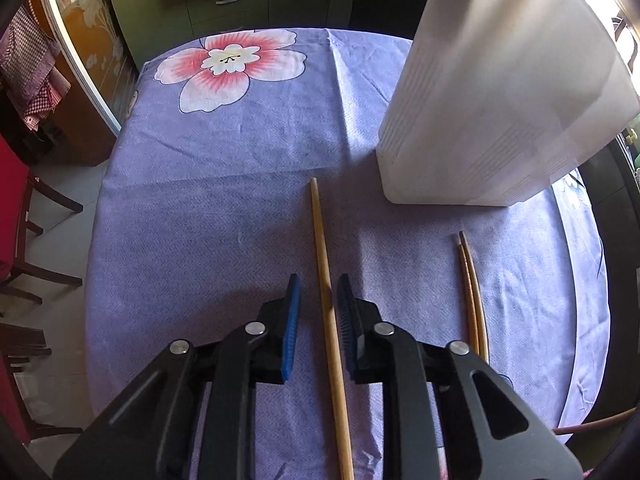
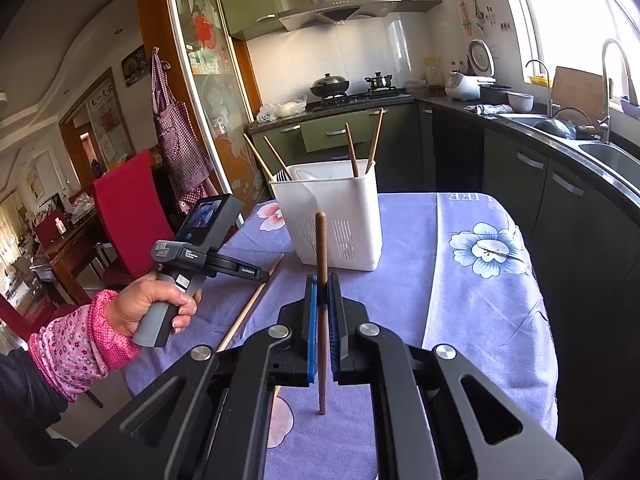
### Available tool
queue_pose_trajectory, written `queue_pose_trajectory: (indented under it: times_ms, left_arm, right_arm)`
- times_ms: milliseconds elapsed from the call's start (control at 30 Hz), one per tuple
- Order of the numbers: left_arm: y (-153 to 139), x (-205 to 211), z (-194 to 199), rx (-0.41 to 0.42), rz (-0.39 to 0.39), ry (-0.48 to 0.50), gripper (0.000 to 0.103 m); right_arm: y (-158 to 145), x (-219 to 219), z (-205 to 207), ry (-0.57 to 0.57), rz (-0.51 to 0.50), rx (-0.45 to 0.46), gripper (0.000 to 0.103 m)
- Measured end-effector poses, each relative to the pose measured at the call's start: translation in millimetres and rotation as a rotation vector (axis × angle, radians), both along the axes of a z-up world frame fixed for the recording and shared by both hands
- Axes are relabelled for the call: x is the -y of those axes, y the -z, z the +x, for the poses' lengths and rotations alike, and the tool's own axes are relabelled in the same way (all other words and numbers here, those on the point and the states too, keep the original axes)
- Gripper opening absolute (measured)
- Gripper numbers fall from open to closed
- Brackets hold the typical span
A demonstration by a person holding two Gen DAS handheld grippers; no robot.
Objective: Organize utensils
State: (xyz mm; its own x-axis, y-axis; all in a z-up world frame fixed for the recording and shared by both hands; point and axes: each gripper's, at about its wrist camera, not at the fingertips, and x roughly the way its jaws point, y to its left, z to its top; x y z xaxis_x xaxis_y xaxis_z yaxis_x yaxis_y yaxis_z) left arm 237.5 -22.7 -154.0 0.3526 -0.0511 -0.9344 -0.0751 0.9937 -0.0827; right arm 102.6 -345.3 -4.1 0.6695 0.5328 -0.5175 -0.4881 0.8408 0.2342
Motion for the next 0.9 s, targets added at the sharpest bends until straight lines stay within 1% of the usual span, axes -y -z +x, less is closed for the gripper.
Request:
queue_pose_trajectory:
  times_ms: [167,200,233,367,433,500,600,800,900]
  left_arm:
    - [3,6,8,0.002,0.033,0.009,0.016]
    - [3,7,10,0.004,0.047,0.007,0.013]
    - [3,8,11,0.006,0.062,0.006,0.008]
    - [2,4,8,0.005,0.045,0.001,0.005]
    - [-2,2,3,0.02,0.037,0.001,0.005]
    - [-11,-2,-4,0.055,0.033,0.006,0.005]
    - [-35,-5,-21,0.129,0.029,0.02,0.005]
    - [-92,-5,-73,0.277,0.012,0.059,0.005]
    - [-114,-4,-95,0.337,0.012,0.076,0.005]
  right_arm:
    - [1,1,1,0.0,0.004,-0.004,0.006]
    - [1,2,0,0.0,0.005,-0.004,0.006]
    - [1,2,0,0.0,0.006,-0.003,0.006]
    - [1,2,0,-0.002,0.008,-0.003,0.006]
    - [1,1,-1,-0.003,0.006,-0.004,0.006]
    - [1,1,-1,-0.005,0.005,-0.006,0.006]
    - [1,2,-1,-0.002,0.005,-0.005,0.006]
    - [-1,4,-1,0.01,0.012,0.001,0.006]
    - [-2,3,-1,0.007,0.015,0.002,0.006]
